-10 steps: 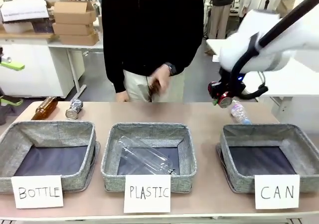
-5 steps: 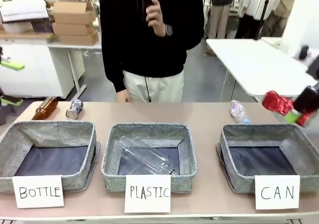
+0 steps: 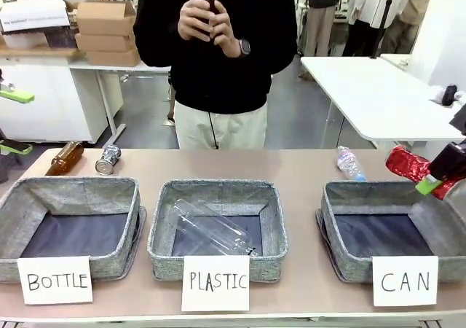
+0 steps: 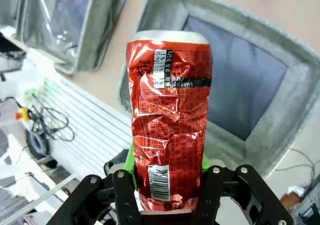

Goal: Sort the can waste into the basket.
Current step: Pick up the can waste from the table and place it in the right Fabric basket.

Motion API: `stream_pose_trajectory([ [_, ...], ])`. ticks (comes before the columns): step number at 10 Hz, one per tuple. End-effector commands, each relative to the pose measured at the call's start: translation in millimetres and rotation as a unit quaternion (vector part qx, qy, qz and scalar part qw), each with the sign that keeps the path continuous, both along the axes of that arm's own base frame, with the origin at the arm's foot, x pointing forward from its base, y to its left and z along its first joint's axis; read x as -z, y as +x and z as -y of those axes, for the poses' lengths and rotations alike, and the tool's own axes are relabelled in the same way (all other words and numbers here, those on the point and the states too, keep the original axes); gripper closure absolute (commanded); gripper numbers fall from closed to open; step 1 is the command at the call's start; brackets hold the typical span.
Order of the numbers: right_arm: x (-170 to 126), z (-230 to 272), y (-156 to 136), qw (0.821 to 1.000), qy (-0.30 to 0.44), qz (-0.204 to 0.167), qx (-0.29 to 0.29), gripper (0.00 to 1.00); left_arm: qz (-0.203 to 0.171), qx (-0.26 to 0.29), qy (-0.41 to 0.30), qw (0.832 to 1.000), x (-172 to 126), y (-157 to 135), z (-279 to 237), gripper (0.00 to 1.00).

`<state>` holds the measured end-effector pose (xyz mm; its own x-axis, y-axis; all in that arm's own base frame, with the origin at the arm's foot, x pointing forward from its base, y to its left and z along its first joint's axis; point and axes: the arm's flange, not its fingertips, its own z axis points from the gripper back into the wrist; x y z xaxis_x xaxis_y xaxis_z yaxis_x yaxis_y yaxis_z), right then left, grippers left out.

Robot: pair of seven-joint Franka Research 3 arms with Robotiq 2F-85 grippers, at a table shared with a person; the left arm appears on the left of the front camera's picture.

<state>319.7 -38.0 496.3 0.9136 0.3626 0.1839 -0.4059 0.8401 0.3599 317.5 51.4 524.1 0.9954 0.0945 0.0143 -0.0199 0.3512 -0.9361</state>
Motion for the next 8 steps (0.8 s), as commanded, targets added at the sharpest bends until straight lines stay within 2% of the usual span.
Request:
stream_pose_trajectory([
  [1, -8.4, -6.4, 15.0, 1.0, -0.003, 0.0, 0.002, 1.0, 0.008, 0.003, -0.01, 1.0, -2.2, -0.5, 1.6, 0.0],
  [2, -9.1, -7.6, 16.6, 1.0, -0.013, -0.003, 0.011, 0.01, 0.008, 0.003, -0.01, 1.0, -2.2, -0.5, 1.6, 0.0],
  [8, -9.4, -10.1, 13.3, 1.0, -0.008, 0.012, 0.002, 0.0, 0.008, 0.003, -0.01, 1.0, -2.2, -0.5, 1.6, 0.0],
])
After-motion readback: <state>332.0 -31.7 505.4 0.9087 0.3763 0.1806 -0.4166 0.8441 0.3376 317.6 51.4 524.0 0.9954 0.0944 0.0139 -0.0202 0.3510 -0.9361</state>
